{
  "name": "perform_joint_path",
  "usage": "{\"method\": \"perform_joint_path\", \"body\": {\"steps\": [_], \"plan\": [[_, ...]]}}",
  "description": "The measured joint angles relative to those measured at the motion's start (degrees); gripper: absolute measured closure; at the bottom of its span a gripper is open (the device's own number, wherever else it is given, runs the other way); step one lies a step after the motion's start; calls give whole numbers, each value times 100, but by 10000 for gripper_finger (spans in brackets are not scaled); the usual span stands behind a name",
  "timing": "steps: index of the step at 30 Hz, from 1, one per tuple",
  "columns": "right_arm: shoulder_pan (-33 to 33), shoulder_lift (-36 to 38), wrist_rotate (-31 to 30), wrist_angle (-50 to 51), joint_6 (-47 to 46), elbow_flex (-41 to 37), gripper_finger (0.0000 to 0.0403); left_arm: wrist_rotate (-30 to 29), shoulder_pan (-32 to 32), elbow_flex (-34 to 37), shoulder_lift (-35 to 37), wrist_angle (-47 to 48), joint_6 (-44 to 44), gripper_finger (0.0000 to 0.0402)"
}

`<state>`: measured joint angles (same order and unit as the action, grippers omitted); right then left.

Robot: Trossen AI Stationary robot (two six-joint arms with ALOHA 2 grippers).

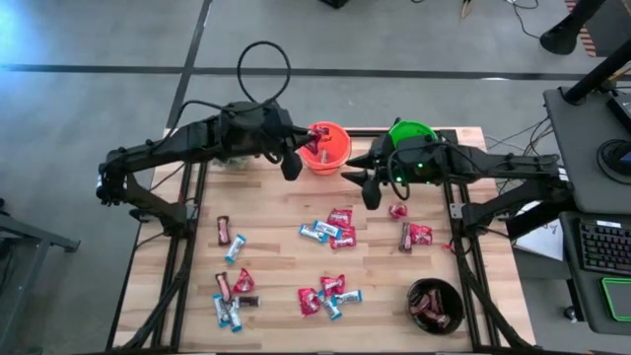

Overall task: Organize candy in baskets
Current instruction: Put the red candy into the green bucket

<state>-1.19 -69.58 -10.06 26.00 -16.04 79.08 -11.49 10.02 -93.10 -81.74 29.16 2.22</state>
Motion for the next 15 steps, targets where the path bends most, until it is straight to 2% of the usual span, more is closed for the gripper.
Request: {"method": "perform_joint_path", "body": {"steps": [7,15], "plan": [[-195,-195,1,-489,321,31,243,161,0,11,-231,-116,239,400],[-477,-300,2,-545,324,31,243,199,0,13,-461,-609,279,400]]}}
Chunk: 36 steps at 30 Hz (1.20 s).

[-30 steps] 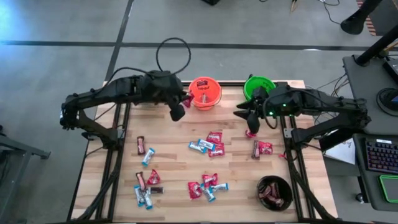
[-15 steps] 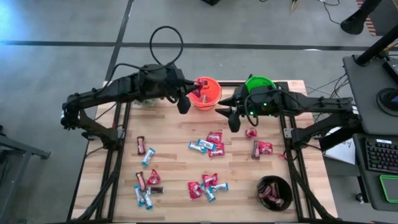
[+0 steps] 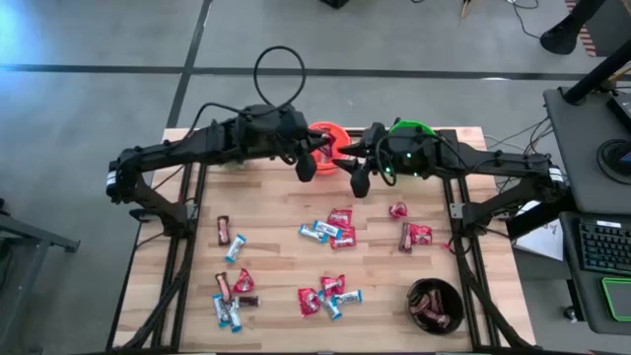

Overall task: Organize candy in baskets
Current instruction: Put the red candy into the green bucket

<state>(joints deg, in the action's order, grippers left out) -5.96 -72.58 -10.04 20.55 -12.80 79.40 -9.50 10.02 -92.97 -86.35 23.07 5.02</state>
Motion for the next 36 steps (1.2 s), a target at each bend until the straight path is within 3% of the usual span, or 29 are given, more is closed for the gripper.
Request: {"method": "perform_joint_path", "body": {"steps": [18,36], "plan": [[-246,2,114,-226,-24,0,252,500,4,0,-356,-725,20,400],[-481,7,111,-153,-338,-22,384,563,26,0,-367,-863,-2,400]]}}
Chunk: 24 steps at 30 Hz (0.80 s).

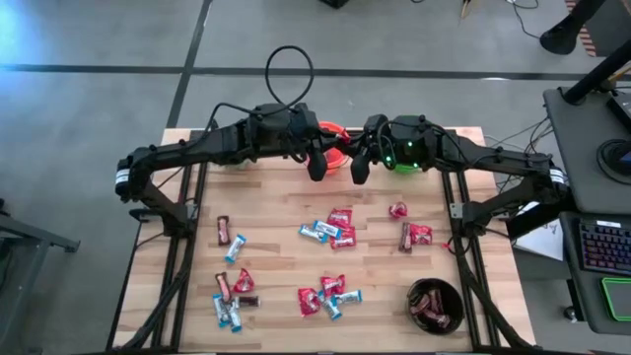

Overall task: Organize candy in baskets
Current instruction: Put the red candy into the green bucket

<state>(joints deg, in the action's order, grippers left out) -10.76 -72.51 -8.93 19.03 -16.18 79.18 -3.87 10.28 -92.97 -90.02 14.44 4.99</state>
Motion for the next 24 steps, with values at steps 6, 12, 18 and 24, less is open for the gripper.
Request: {"method": "perform_joint_path", "body": {"steps": [6,12,18,24], "plan": [[0,0,21,25,-44,-4,391,4,0,2,0,-2,0,400],[-2,0,42,58,31,-7,393,13,0,-89,-3,150,0,376],[-15,-6,-36,323,89,-25,394,63,-4,-598,1,682,-268,296],[-192,-5,-4,374,121,-27,394,43,-2,-984,9,975,-526,233]]}}
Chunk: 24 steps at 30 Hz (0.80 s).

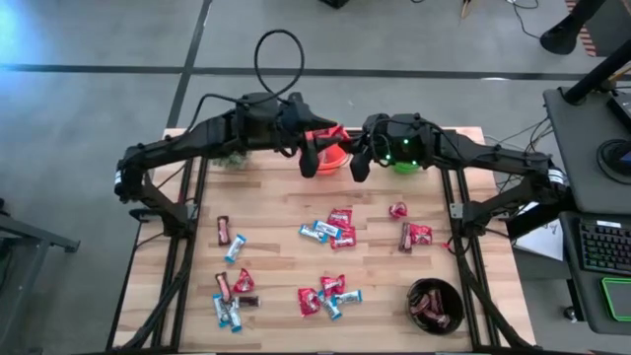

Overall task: Organize candy in baskets
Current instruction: Put the red candy into the green bucket

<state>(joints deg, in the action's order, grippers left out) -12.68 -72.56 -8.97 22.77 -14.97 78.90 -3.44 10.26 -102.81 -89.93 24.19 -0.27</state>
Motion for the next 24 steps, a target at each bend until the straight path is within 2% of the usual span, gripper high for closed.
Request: {"method": "perform_joint_path", "body": {"steps": [3,10,16,24], "plan": [[-132,0,-3,256,23,1,394,-51,3,-245,-5,304,-200,221],[-494,48,22,939,226,1,394,-1045,27,-769,2,1901,-631,219],[-885,53,39,1328,460,10,394,-1481,161,-923,6,3122,-806,232],[-1464,55,42,1436,732,10,394,-1707,745,-567,0,3418,-1270,248]]}}
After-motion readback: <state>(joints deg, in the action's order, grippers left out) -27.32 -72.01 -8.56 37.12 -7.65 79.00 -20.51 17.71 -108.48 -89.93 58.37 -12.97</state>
